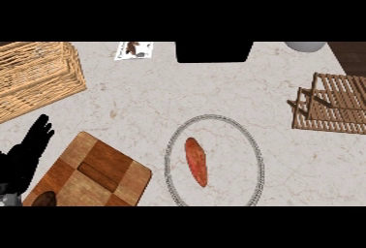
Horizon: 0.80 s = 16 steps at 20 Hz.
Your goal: Pick the cupcake from the placemat and place it in the tiered shelf
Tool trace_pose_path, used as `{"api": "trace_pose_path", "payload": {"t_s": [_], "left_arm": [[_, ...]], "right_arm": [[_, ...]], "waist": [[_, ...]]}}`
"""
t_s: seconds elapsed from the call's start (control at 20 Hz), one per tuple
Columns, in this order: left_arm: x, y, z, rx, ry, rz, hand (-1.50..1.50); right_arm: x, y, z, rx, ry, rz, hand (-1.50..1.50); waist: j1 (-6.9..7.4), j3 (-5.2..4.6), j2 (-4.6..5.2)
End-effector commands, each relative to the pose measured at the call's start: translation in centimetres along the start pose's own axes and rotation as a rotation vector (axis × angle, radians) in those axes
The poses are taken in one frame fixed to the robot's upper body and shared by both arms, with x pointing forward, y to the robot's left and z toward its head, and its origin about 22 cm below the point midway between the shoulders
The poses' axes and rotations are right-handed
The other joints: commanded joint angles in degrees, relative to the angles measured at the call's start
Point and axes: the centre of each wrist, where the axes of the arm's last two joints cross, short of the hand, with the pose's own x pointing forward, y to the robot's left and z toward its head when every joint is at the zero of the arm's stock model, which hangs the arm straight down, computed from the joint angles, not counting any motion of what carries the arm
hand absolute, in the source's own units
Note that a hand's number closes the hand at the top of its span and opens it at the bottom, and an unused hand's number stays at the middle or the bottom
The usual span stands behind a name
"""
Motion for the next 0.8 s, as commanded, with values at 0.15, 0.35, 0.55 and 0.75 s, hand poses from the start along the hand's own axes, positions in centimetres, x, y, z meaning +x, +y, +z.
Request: {"api": "trace_pose_path", "payload": {"t_s": [0.15, 0.35, 0.55, 0.75], "left_arm": [[-0.1, -2.0, -0.5, -0.015, 0.002, -0.002, 0.0], [0.8, 1.3, 0.5, -0.038, -0.009, -0.003, 0.0], [3.3, -1.8, -0.3, -0.045, -0.019, -0.006, 0.0], [-1.1, 0.2, -0.6, -0.023, -0.008, -0.016, 0.0]], "right_arm": [[3.8, -2.4, -2.2, -0.121, 0.052, 0.139, 1.5], [4.2, -3.6, -4.0, -0.091, 0.064, 0.207, 1.5], [3.9, -3.6, -7.0, -0.119, 0.095, 0.214, 1.5], [2.2, -2.7, -8.5, -0.154, 0.118, 0.252, 1.5]], "waist": [[1.09, 0.04, 0.23], [1.56, 0.08, 0.22], [2.27, 0.11, 0.38], [2.2, 0.07, 0.49]]}}
